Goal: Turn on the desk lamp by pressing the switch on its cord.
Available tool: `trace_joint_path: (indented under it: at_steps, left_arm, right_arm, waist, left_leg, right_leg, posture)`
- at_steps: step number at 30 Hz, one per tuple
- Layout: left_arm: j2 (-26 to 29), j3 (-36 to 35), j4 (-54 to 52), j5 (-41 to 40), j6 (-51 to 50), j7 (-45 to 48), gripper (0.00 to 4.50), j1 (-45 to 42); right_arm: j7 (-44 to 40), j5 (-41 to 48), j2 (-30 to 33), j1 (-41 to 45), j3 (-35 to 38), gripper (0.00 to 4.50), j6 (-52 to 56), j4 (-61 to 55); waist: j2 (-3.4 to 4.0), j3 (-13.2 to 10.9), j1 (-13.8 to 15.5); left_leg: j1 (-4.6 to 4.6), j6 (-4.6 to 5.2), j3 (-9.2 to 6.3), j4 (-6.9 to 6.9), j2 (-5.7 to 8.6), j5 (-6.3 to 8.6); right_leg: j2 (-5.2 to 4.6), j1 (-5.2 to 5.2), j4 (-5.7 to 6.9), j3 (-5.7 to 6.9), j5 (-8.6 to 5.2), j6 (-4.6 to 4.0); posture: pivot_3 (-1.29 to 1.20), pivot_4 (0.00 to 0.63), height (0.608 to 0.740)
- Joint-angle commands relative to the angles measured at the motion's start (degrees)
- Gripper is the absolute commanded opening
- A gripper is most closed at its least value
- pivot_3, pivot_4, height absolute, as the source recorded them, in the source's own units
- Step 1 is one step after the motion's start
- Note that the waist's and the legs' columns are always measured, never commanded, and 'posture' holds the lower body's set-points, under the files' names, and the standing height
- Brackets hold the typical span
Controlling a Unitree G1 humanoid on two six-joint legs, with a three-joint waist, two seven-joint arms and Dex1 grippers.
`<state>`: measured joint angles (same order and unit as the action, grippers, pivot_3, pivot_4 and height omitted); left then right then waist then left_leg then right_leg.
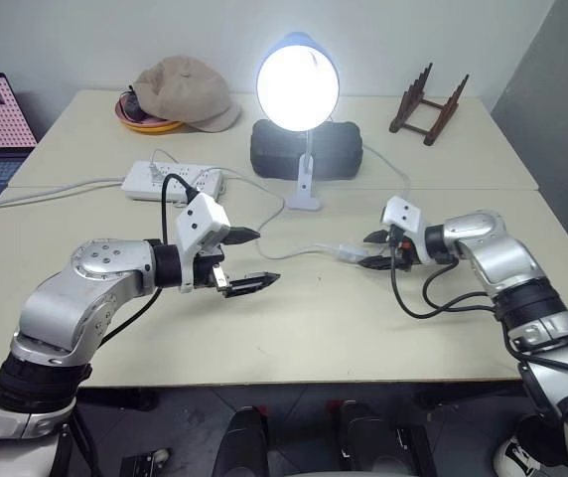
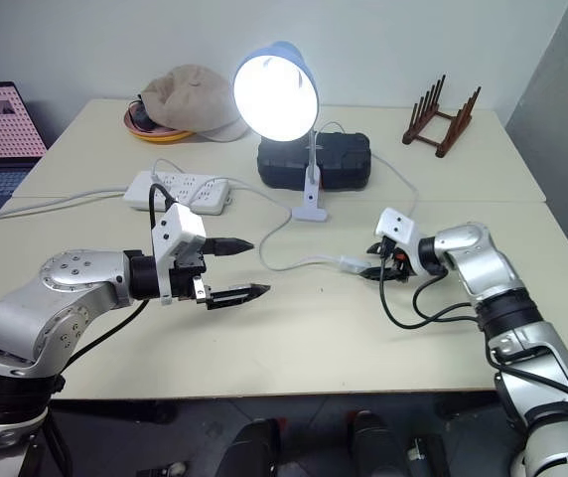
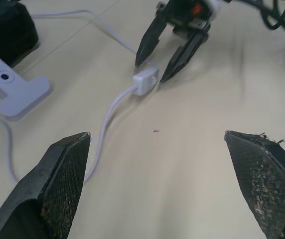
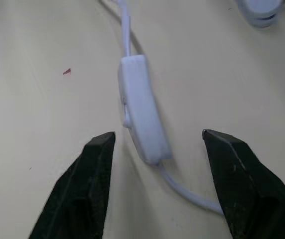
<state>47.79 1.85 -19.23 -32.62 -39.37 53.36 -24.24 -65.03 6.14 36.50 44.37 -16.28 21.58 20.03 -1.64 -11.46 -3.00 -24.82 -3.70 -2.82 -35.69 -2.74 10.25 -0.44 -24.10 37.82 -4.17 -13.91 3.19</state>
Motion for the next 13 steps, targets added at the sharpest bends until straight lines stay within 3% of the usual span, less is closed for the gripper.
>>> trace_joint_path:
  at_steps: [1,4,8,13]
  left_arm:
    - [1.22,-1.75,0.59,-0.1,0.5,1.91,4.5,-2.77]
    - [2.87,-1.23,3.3,1.5,1.98,4.7,4.5,-3.62]
    - [3.95,-0.76,6.19,3.07,3.8,7.23,4.5,-4.27]
    - [2.62,0.2,9.05,4.41,4.24,8.53,4.5,-6.37]
  right_arm:
    - [-0.28,4.87,5.12,-5.24,6.91,3.85,7.66,-14.51]
    - [0.93,12.69,9.25,-12.23,14.9,4.47,19.99,-29.28]
    - [5.04,19.45,9.9,-18.12,21.04,4.47,29.71,-40.72]
    - [11.34,23.11,7.88,-22.16,24.2,4.47,34.27,-47.14]
  waist:
    - [0.01,0.0,0.23]
    - [0.02,-0.01,0.78]
    - [0.02,-0.01,0.72]
    - [0.01,0.0,0.65]
  left_leg:
    - [0.0,0.0,-0.01,0.0,0.0,0.0]
    - [0.0,0.0,-0.04,0.01,0.01,0.01]
    - [0.03,0.01,-0.03,0.02,-0.01,0.01]
    - [0.05,0.01,-0.03,-0.14,-0.02,0.01]
  right_leg:
    - [0.0,0.0,0.02,0.01,0.01,0.02]
    - [0.0,-0.01,0.1,0.04,-0.05,0.12]
    - [0.0,-0.03,0.14,0.03,-0.19,-0.11]
    - [0.01,0.01,0.17,0.02,-0.19,-0.13]
  posture:
    - [0.0,0.15,0.74]
    - [0.0,0.15,0.74]
    - [0.0,0.15,0.74]
    - [0.0,0.15,0.74]
